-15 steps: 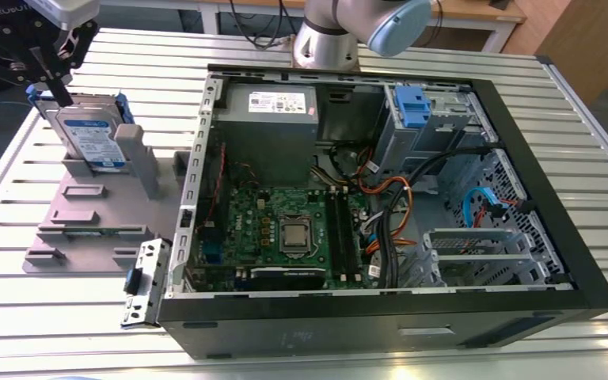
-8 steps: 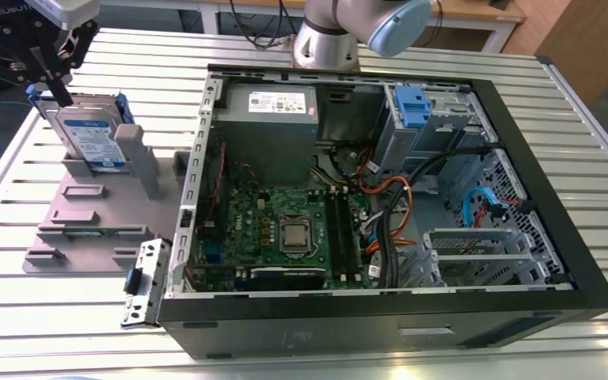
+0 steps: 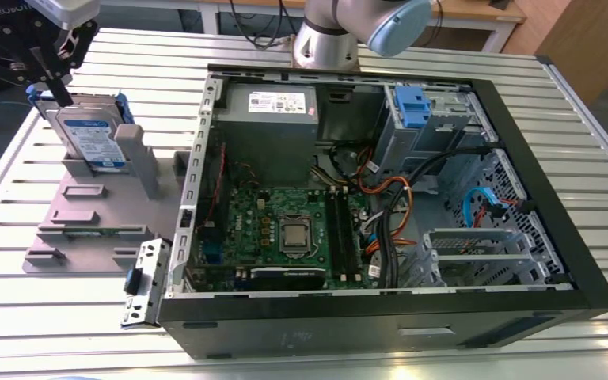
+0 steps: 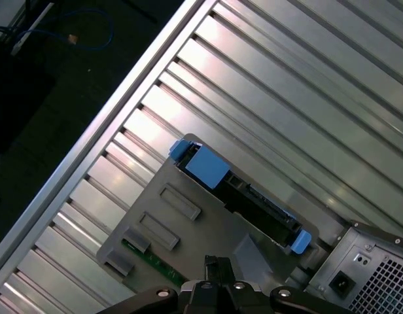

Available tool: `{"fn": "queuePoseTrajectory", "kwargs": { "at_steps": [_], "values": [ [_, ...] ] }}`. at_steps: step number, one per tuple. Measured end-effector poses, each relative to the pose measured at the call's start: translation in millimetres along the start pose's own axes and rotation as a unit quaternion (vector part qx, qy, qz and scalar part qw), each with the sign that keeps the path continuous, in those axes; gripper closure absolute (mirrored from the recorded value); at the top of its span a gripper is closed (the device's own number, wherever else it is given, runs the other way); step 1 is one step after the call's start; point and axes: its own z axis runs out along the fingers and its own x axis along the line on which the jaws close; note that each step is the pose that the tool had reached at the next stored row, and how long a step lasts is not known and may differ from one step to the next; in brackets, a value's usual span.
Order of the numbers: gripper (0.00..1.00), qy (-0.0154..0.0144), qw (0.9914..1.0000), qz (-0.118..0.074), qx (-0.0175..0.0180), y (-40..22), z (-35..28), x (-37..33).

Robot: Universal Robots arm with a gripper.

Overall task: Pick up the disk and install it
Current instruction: 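Pick up the disk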

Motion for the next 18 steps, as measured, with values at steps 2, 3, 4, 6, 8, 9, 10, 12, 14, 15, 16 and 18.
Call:
{"fn": "queuePoseTrajectory", "kwargs": {
  "at_steps": [2, 3, 4, 6, 8, 9, 10, 12, 14, 15, 16, 18],
  "values": [
    [0.89, 0.0000, 1.00000, -0.001, 0.0000, 0.0, 0.0, 0.0],
    [0.89, 0.0000, 1.00000, -0.001, 0.0000, 0.0, 0.0, 0.0],
    [0.89, 0.0000, 1.00000, -0.001, 0.0000, 0.0, 0.0, 0.0],
    [0.89, 0.0000, 1.00000, -0.002, 0.0001, 0.0, 0.0, 0.0],
    [0.89, 0.0000, 1.00000, -0.002, 0.0001, 0.0, 0.0, 0.0],
    [0.89, 0.0000, 1.00000, -0.003, 0.0001, 0.0, 0.0, 0.0],
    [0.89, 0.0000, 1.00000, -0.003, 0.0001, 0.0, 0.0, 0.0],
    [0.89, 0.0001, 0.99999, -0.003, 0.0001, 0.0, 0.0, 0.0],
    [0.89, 0.0001, 0.99999, -0.004, 0.0001, 0.0, 0.0, 0.0],
    [0.89, 0.0001, 0.99999, -0.004, 0.0001, 0.0, 0.0, 0.0],
    [0.89, 0.0001, 0.99999, -0.005, 0.0001, 0.0, 0.0, 0.0],
    [0.89, 0.0001, 0.99999, -0.005, 0.0001, 0.0, 0.0, 0.0]
  ]
}}
